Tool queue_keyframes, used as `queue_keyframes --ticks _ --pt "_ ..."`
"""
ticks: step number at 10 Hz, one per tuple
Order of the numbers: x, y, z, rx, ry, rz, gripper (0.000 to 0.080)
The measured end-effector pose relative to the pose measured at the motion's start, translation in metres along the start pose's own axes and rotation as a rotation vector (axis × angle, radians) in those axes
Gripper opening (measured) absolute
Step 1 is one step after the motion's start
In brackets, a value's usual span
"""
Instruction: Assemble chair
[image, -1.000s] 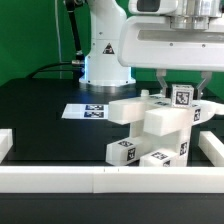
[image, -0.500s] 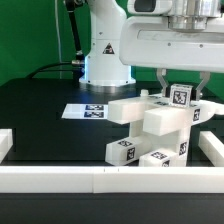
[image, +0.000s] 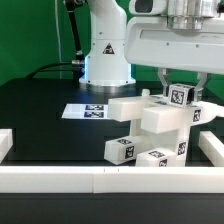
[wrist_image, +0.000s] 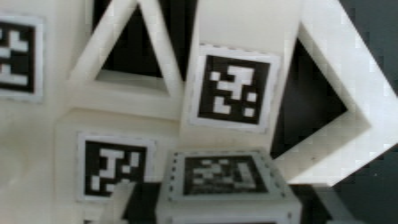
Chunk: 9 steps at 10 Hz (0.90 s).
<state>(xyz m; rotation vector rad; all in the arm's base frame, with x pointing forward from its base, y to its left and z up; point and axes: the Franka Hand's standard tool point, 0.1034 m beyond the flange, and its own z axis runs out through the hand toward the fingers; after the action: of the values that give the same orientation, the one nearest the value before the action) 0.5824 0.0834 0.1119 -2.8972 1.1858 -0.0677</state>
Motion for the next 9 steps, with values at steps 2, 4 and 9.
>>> queue_keyframes --ticks 2,4,9 --pt "-0.0007 -0.0005 0.0002 0.001 -0.001 0.126 0.0281" --pt "-0.0012 -0.0008 0.0003 0.001 -0.002 0.218 0.0281" --pt "0.0013 -0.0011 -0.0006 0.025 -0.025 0.539 0.0281"
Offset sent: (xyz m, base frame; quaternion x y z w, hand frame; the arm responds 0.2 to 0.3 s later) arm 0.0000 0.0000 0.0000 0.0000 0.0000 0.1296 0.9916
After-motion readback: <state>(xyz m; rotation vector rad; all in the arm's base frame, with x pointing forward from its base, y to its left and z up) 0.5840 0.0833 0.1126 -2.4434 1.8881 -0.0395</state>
